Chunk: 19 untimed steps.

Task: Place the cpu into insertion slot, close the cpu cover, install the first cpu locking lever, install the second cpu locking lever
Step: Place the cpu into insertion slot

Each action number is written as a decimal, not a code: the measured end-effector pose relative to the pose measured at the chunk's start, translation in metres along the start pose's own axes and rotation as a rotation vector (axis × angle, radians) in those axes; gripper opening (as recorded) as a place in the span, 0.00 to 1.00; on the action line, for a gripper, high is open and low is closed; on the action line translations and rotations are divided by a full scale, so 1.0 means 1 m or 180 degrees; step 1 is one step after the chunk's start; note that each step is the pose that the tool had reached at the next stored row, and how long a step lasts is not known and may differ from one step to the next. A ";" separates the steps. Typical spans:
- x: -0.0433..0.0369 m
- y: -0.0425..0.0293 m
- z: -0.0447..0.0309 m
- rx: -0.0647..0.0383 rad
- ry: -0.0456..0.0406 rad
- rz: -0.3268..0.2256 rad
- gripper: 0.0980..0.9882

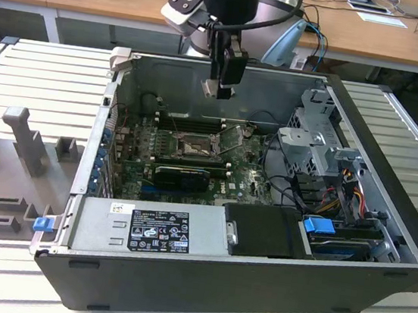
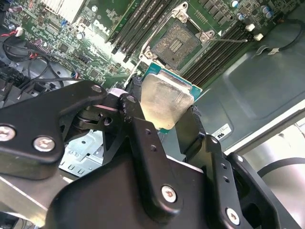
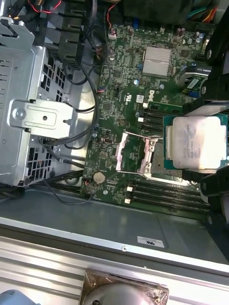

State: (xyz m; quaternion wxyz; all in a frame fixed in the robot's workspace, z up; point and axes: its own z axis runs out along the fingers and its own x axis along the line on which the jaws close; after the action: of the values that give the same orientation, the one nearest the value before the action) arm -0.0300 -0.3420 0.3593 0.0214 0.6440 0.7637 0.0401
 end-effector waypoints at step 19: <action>-0.0002 -0.0014 0.0154 -0.0002 -0.0023 0.0260 0.48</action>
State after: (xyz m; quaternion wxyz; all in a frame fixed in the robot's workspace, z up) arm -0.0300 -0.3419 0.3438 0.0228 0.6747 0.7367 0.0388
